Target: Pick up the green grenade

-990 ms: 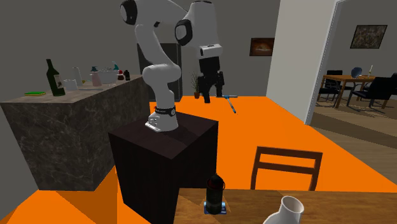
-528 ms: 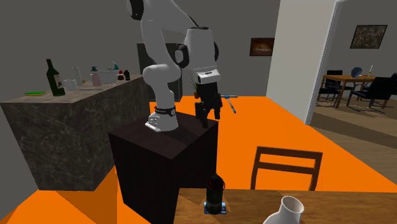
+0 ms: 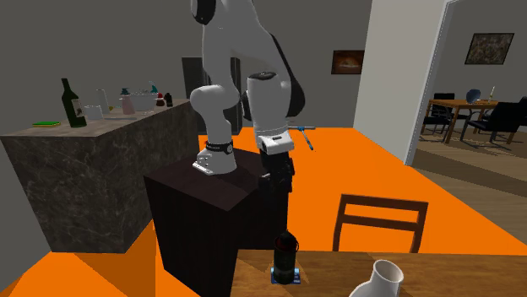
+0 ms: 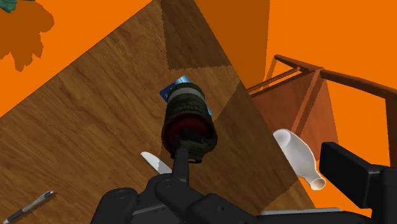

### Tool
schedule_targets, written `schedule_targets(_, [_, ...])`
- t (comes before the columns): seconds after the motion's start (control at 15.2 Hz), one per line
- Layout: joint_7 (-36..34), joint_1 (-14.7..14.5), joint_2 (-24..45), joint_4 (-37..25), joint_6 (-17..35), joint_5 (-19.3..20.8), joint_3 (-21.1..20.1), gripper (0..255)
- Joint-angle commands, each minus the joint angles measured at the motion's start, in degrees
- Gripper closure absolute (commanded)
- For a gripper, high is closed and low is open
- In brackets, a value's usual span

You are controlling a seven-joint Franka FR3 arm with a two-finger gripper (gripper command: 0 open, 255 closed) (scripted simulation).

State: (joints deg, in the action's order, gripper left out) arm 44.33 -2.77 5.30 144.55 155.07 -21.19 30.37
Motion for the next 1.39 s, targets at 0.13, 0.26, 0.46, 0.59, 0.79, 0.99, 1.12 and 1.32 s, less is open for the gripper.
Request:
schedule_targets(0.13, [14.2, 5.2, 10.6, -5.3, 2.5, -14.7, -4.8, 0])
schedule_targets(0.26, [19.4, 8.6, 15.6, -8.6, 3.2, -19.6, -7.8, 0])
schedule_targets(0.46, [22.6, 11.2, 18.9, -10.5, 4.4, -22.8, -10.6, 0])
schedule_targets(0.59, [24.2, 12.3, 20.5, -11.1, 5.3, -24.7, -12.0, 0])
schedule_targets(0.79, [26.5, 14.0, 22.9, -12.2, 6.6, -27.3, -14.1, 0])
schedule_targets(0.99, [26.9, 14.3, 23.2, -12.3, 6.8, -27.7, -14.5, 255])
schedule_targets(1.12, [26.9, 14.3, 23.2, -12.2, 6.9, -27.7, -14.5, 255])
schedule_targets(1.32, [26.9, 14.3, 23.2, -12.3, 6.8, -27.7, -14.5, 255])
